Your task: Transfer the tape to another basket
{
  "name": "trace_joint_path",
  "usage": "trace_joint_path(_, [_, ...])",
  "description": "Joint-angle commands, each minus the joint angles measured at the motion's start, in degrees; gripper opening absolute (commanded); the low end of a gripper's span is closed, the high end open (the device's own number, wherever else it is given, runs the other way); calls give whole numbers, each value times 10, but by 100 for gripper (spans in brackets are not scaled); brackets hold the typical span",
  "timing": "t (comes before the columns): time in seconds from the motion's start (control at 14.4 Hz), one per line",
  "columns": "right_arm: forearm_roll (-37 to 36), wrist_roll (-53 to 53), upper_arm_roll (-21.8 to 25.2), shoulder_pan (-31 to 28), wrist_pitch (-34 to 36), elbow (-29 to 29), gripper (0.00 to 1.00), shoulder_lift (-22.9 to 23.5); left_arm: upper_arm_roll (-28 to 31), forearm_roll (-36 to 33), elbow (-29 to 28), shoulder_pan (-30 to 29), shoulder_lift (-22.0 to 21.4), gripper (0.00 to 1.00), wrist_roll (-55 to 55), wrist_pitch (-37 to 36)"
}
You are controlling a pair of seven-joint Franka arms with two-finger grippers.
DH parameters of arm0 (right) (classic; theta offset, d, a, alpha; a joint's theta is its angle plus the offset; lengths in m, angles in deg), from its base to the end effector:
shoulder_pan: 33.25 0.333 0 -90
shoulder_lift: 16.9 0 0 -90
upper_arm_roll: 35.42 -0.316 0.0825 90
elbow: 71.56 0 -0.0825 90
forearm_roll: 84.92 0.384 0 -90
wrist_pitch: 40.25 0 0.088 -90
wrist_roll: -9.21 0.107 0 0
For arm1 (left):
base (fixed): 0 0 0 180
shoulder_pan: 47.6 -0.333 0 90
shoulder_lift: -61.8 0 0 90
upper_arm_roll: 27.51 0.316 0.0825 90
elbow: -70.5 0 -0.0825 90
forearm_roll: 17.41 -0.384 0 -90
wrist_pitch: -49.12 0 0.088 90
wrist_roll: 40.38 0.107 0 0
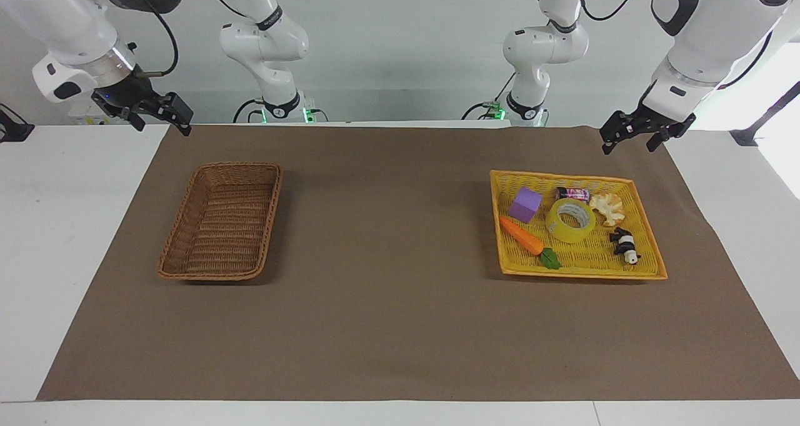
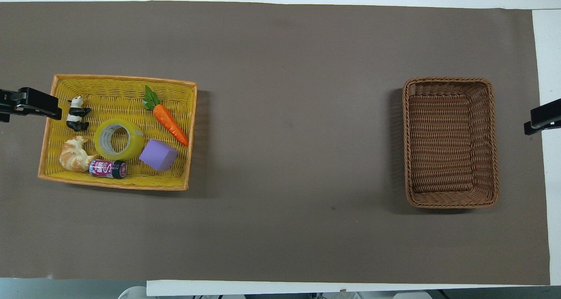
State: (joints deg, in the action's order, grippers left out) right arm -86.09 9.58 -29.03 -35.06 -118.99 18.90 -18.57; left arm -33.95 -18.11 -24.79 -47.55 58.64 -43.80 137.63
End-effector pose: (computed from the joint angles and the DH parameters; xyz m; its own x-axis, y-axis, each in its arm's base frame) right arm 0.5176 -0.0780 0.6211 0.9731 -0.1502 -0.1745 -0.1493 -0.9886 0.0183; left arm 0.5295 -0.0605 0.6087 0.9967 -0.0525 -0.0623 -0.0539 -0.9983 -0.0221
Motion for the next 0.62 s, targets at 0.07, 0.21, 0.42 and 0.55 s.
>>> trace_joint_path(0.07, [1, -12, -1, -2, 2, 9, 100, -10, 2, 8, -36, -5, -22, 99, -2, 19])
trace_joint_path(0.21, [1, -12, -1, -2, 2, 9, 100, -9, 1, 8, -34, -5, -22, 100, 1, 15])
trace_joint_path(0.42, [1, -12, -1, -2, 2, 9, 100, -10, 0, 7, -78, -6, -39, 99, -8, 35])
trace_joint_path(0.55, [1, -11, -1, -2, 2, 9, 100, -10, 0, 8, -147, -30, -57, 99, -7, 116])
